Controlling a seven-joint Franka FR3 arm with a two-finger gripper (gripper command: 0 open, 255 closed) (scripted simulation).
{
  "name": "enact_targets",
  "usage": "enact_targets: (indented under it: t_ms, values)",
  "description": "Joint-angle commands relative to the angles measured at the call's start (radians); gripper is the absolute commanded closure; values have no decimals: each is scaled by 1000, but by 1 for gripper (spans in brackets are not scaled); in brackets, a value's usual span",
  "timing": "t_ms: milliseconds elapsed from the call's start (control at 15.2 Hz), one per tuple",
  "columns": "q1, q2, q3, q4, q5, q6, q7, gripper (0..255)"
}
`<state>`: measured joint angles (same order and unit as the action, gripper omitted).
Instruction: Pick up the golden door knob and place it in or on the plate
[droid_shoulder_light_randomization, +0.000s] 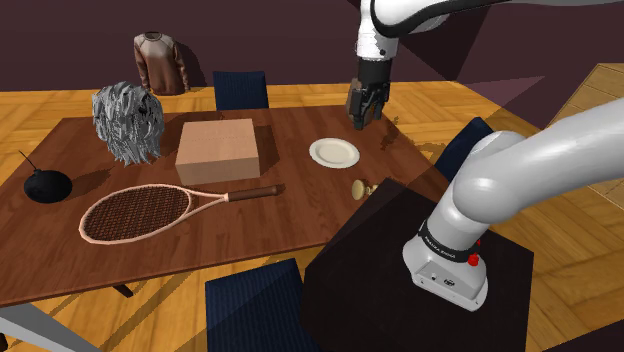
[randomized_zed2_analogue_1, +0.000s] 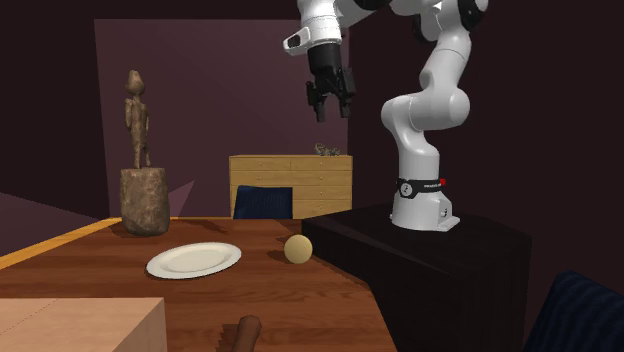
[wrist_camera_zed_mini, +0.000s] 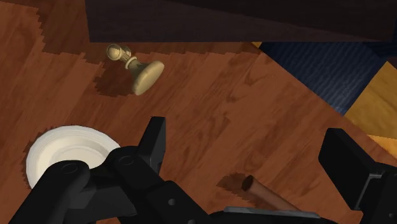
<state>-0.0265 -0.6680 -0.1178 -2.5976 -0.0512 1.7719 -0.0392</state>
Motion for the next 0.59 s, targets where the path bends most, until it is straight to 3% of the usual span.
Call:
enact_targets:
  t_ms: [0, 528]
  values:
    - [-14, 28, -21, -44, -17, 75, -16, 0]
    - [-57, 243, -105, -141, -66, 392, -72, 0]
